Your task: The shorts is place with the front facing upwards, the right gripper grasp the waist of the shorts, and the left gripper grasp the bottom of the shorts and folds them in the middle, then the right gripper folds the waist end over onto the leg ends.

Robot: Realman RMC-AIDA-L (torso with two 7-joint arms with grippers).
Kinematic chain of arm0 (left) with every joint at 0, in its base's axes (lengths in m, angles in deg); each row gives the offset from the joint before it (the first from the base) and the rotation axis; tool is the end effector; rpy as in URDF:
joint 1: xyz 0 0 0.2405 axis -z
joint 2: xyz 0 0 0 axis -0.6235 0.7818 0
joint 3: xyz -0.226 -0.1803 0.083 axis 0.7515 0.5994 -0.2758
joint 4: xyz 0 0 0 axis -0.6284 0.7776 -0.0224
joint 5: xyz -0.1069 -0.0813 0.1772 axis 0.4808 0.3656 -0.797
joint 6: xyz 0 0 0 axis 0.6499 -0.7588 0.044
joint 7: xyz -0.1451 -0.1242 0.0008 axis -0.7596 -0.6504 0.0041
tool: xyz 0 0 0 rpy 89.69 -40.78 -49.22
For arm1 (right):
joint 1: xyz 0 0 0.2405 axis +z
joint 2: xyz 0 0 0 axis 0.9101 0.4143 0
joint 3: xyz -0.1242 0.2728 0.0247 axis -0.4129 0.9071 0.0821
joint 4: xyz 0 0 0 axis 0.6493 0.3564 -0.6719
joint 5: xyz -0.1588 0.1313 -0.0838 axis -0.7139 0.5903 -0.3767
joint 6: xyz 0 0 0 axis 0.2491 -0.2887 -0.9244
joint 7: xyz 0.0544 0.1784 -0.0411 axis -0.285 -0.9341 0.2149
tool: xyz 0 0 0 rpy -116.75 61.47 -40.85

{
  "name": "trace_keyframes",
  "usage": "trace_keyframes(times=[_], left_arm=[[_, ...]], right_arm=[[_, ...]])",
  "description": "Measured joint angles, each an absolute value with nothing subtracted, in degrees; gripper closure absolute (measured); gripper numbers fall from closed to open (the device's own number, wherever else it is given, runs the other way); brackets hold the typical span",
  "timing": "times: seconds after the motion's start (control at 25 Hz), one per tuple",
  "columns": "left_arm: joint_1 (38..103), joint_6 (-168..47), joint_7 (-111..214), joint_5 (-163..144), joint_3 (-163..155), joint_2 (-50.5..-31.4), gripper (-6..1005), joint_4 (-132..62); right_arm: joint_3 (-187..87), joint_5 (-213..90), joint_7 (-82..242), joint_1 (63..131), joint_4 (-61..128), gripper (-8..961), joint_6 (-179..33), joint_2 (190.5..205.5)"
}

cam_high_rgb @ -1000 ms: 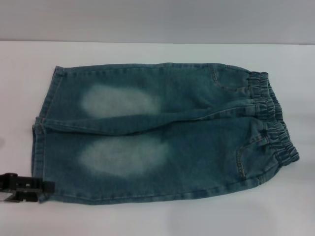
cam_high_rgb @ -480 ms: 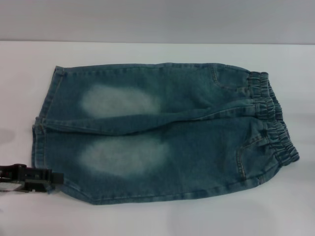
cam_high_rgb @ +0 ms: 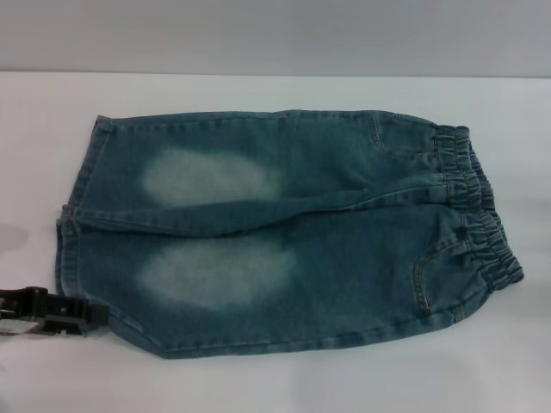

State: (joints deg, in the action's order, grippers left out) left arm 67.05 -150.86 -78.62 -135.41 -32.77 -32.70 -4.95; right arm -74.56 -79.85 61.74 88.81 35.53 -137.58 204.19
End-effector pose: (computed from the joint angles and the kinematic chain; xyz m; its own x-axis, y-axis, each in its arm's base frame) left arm -0.3871 0.3206 0.0048 0.1172 0.9822 0.1465 0.9885 -0.1296 0.0780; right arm 0.4327 0.3702 0.0355 0.5692 0.1558 -0.8073 -0.8201 0.1776 -0.5439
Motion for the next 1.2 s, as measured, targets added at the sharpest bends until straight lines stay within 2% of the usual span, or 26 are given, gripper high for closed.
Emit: trace_keyframes(times=[0.16,0.36,0.48,0.72,0.92,1.2], left_arm=[[67.1,-150.4,-79.1,-135.6,-32.8,-32.69,261,-4.9],[66.7,-149.4,-79.1,-135.6,-32.5,-32.66,445,-4.7],[66.7,-149.2,-79.2,-135.7,-32.6,-32.65,643,-4.6],[67.0,-149.0,-79.5,-136.0,-33.3,-32.78,900,-4.8],[67.1,-148.0,-80.0,-136.1,-32.9,-32.98,961,-4.5],[67.1,-146.3,-79.5,-135.7,-31.2,-33.0,956,-4.4]], right_arm=[[-74.6,-79.9,61.7,88.8,35.5,320,-137.5,204.19],[-74.6,-79.9,61.7,88.8,35.5,320,-137.5,204.19],[-74.6,-79.9,61.7,88.8,35.5,320,-137.5,204.24],[-74.6,-79.9,61.7,88.8,35.5,321,-137.5,204.28],[-74.6,-79.9,59.1,88.5,35.4,321,-137.5,204.23],[-75.5,-86.3,40.1,84.2,26.4,322,-137.6,203.75]])
